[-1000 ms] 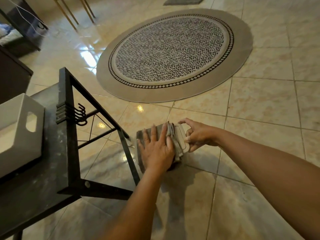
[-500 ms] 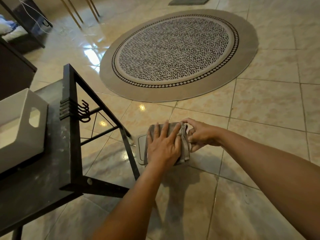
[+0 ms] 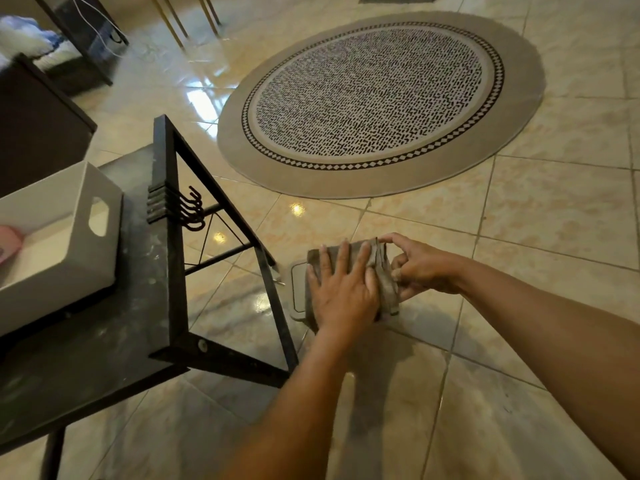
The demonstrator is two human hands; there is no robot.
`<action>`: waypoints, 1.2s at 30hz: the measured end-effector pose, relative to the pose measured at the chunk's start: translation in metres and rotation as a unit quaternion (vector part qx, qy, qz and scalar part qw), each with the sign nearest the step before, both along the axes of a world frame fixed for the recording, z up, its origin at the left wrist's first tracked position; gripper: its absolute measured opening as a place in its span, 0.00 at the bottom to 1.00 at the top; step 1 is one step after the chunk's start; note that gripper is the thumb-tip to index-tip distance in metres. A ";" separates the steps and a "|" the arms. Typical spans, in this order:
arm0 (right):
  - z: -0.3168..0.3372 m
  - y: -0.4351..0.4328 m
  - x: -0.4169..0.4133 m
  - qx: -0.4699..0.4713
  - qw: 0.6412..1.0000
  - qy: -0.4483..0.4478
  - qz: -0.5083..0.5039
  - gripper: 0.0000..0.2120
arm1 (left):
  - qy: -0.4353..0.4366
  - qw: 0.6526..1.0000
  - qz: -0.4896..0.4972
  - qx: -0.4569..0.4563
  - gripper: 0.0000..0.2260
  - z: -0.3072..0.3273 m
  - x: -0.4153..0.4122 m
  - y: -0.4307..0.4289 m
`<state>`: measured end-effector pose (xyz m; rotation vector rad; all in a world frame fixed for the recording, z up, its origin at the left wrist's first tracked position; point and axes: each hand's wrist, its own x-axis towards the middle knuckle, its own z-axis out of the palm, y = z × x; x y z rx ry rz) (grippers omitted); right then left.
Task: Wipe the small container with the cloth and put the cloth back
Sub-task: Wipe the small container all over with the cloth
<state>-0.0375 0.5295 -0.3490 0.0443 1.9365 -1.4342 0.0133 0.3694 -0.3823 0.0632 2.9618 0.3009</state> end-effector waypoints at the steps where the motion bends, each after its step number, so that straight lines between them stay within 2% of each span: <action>1: -0.001 -0.001 0.000 0.006 1.000 0.003 -0.004 0.37 | -0.008 0.999 0.049 -0.005 0.26 0.001 -0.008 -0.010; 3: -0.003 -0.001 -0.001 0.014 1.000 0.007 -0.006 0.36 | -0.018 0.989 0.149 -0.017 0.27 0.003 -0.012 -0.028; 4: -0.002 -0.001 -0.002 0.014 1.000 0.007 0.000 0.35 | -0.021 0.986 0.166 -0.014 0.28 0.004 -0.005 -0.027; 5: -0.002 0.000 -0.003 0.013 1.000 0.006 0.005 0.35 | -0.023 0.988 0.151 -0.007 0.28 0.006 0.005 -0.018; 8: 0.000 0.001 -0.003 0.003 1.000 0.002 0.016 0.36 | -0.020 0.999 0.027 -0.008 0.25 0.005 0.030 0.018; 10: -0.001 0.000 -0.001 0.005 1.000 0.008 0.010 0.35 | -0.015 1.000 0.009 0.001 0.25 0.003 0.013 0.013; 13: -0.005 -0.002 -0.001 0.016 1.000 0.011 -0.005 0.34 | -0.024 0.992 0.121 -0.010 0.27 0.001 -0.009 -0.021; 15: -0.004 -0.002 -0.003 0.015 1.000 0.008 0.000 0.35 | -0.040 0.988 0.149 -0.013 0.28 0.005 0.004 -0.024; 18: -0.002 0.000 -0.004 -0.002 1.000 0.000 0.011 0.36 | -0.036 0.999 0.028 0.004 0.26 0.009 0.031 0.012; 20: -0.002 -0.001 -0.002 0.002 1.000 0.011 0.011 0.36 | -0.023 1.000 -0.016 -0.003 0.26 0.006 0.018 0.015; 24: -0.006 -0.002 0.000 0.013 1.000 0.010 -0.009 0.37 | -0.027 0.992 0.113 -0.053 0.28 -0.001 -0.012 -0.032; 26: -0.002 -0.001 -0.003 0.010 1.000 0.008 -0.003 0.36 | -0.023 0.986 0.160 -0.034 0.28 0.001 0.005 -0.037; 28: 0.000 0.001 -0.006 0.006 1.000 0.007 0.003 0.35 | -0.016 0.990 0.142 0.007 0.27 0.003 0.032 -0.022; 31: 0.000 0.001 -0.003 0.008 1.000 0.015 -0.010 0.33 | 0.018 0.992 0.123 0.032 0.32 -0.002 0.045 -0.006; 33: -0.002 0.001 0.005 0.013 0.999 0.018 -0.032 0.33 | 0.049 0.993 0.105 0.022 0.30 -0.004 0.032 -0.010; 36: 0.001 0.007 0.015 0.016 0.999 -0.021 -0.041 0.35 | 0.075 0.997 0.018 0.000 0.25 -0.005 0.009 -0.023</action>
